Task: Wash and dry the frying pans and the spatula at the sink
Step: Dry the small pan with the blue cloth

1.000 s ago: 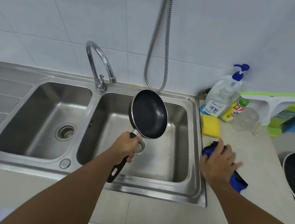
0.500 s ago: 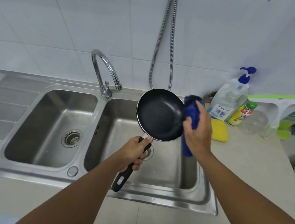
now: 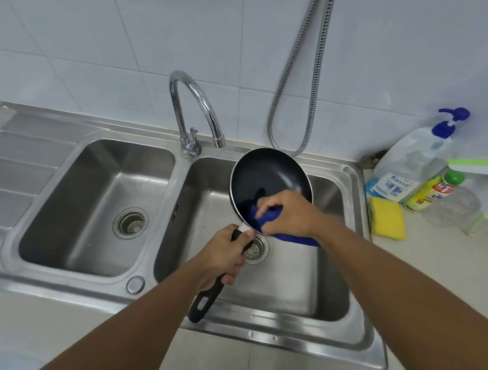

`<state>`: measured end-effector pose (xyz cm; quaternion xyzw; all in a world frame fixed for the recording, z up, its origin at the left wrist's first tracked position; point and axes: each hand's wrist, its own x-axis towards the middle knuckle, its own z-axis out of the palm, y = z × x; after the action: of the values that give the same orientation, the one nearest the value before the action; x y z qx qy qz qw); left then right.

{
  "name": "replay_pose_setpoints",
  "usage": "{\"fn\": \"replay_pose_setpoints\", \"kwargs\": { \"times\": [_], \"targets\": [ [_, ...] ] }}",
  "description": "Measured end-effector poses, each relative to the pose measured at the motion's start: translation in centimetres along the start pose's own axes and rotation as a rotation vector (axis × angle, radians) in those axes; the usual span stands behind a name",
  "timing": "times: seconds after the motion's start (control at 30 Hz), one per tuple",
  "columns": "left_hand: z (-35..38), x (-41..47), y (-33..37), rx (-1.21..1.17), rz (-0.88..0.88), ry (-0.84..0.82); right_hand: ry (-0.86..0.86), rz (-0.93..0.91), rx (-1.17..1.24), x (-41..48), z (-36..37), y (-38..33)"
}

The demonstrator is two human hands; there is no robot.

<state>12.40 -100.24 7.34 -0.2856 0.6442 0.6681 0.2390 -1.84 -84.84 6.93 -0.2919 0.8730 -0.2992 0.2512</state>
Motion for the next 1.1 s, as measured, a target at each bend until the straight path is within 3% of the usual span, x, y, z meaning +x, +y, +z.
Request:
{"fn": "replay_pose_setpoints", "kwargs": {
  "times": [0.13,0.23,0.33,0.43,0.53,0.6,0.67,0.77,0.83,0.9,0.97,1.1],
  "targets": [
    [-0.6,0.3,0.3,0.035,0.002,-0.049,0.061,0.163,-0.569,0.2,-3.2,2.8],
    [-0.4,0.3,0.9,0.071,0.004,-0.098,0.305,0.188,-0.618,2.1,-4.3,2.9],
    [0.2,0.8,1.8,0.102,0.028,-0.117,0.461,0.021,-0.470,4.4,-4.0,1.1],
    [-0.1,1.4,3.0,0.112,0.039,-0.111,0.550,-0.096,-0.080,5.5,-1.6,-1.7],
    [-1.6,1.7,3.4,0.116,0.033,-0.083,0.421,-0.087,0.243,5.1,0.3,-3.2],
    [-2.3,1.9,3.2,0.114,0.022,-0.067,0.302,-0.085,0.310,4.7,0.9,-3.1],
    [-2.4,2.0,3.0,0.100,0.018,-0.048,0.317,-0.081,0.332,5.1,1.2,-3.3],
    [-1.7,1.6,2.6,0.093,0.037,-0.057,0.610,-0.032,0.296,6.6,1.6,-4.5],
    [-1.2,1.2,2.6,0.109,0.060,-0.079,0.818,0.129,0.389,7.4,0.8,-5.3],
    [-0.9,1.1,2.8,0.125,0.073,-0.078,0.901,0.200,0.485,7.5,0.6,-5.5],
    [-0.8,1.3,3.0,0.124,0.075,-0.080,0.831,0.098,0.407,6.8,1.4,-5.3],
    [-1.3,1.3,2.5,0.094,0.027,-0.082,0.406,-0.173,0.131,3.7,2.8,-2.0]
  ]
}}
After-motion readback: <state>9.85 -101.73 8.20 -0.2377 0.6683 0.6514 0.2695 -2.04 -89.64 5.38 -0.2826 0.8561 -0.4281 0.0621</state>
